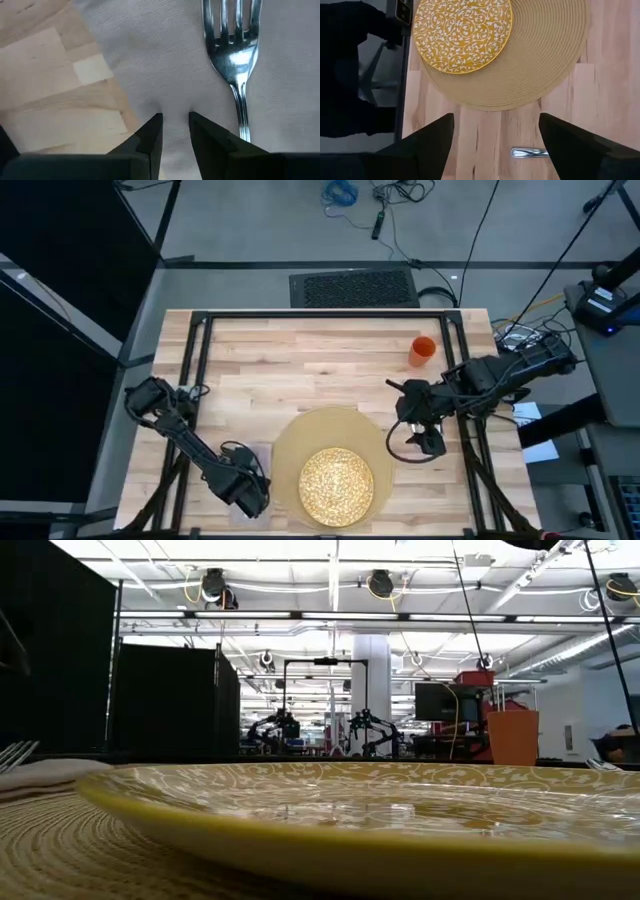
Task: Set table place
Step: Put the fork on the brown table napkin, then put the table knife to the right of the brown table mat
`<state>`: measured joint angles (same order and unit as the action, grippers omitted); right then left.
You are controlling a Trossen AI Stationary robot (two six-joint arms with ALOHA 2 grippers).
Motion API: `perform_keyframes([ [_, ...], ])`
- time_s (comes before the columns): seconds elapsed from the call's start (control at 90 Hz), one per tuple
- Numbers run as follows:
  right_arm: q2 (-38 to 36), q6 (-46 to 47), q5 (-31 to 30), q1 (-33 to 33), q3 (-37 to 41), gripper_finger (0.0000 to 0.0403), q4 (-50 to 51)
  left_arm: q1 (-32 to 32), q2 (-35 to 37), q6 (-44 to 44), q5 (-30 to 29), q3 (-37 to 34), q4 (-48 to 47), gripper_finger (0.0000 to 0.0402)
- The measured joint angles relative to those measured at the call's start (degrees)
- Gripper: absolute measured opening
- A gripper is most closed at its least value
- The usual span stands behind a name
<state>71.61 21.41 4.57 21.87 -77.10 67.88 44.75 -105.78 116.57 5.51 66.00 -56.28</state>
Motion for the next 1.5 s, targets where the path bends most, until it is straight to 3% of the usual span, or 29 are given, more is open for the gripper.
perform_keyframes([
  [0.222, 0.0, 0.0, -0.12, 0.06, 0.0, 0.0279, -0.13, -0.11, 0.0, -1.05, -2.14, 0.09, -0.94, 0.0081],
  [0.567, 0.0, -0.94, -0.57, -1.3, 0.0, 0.0279, -0.38, -1.14, 1.04, -4.05, -7.54, 5.86, -10.66, 0.0081],
  [0.689, 0.0, -4.71, -5.0, -3.57, 0.0, 0.0279, -0.4, -1.11, 3.02, -4.82, -20.81, 8.86, -12.0, 0.0081],
  [0.833, 0.0, -11.91, -11.53, -7.73, -0.55, 0.0279, -1.47, -0.74, 6.84, -12.61, -47.11, 11.84, -11.6, 0.0081],
  [0.911, 0.0, -11.77, -12.1, -9.74, -2.36, 0.0279, -1.16, -0.85, 8.92, -15.62, -60.91, 12.28, -11.53, 0.0081],
  [0.989, 0.0, -11.8, -12.16, -11.44, -5.57, 0.0279, 0.15, -1.7, 10.42, -16.96, -71.09, 12.3, -9.15, 0.0081],
  [1.056, -0.03, -11.65, -11.59, -12.36, -8.83, 0.0279, 2.82, -3.45, 11.06, -18.23, -73.25, 12.33, -7.68, 0.0081],
  [1.233, -0.79, -7.38, -4.92, -11.31, -12.47, 0.0279, 9.48, -8.7, 10.3, -31.32, -77.7, 12.33, -7.27, 0.0081],
  [1.389, -0.92, 7.1, -12.3, -9.15, -9.76, 0.0279, 22.81, -14.58, 10.16, -43.92, -78.45, 12.33, -7.25, 0.0081],
  [1.5, -2.27, 14.43, -14.7, -7.01, -4.93, 0.0279, 19.67, -18.9, 10.17, -51.89, -79.35, 12.31, -7.62, 0.0081],
])
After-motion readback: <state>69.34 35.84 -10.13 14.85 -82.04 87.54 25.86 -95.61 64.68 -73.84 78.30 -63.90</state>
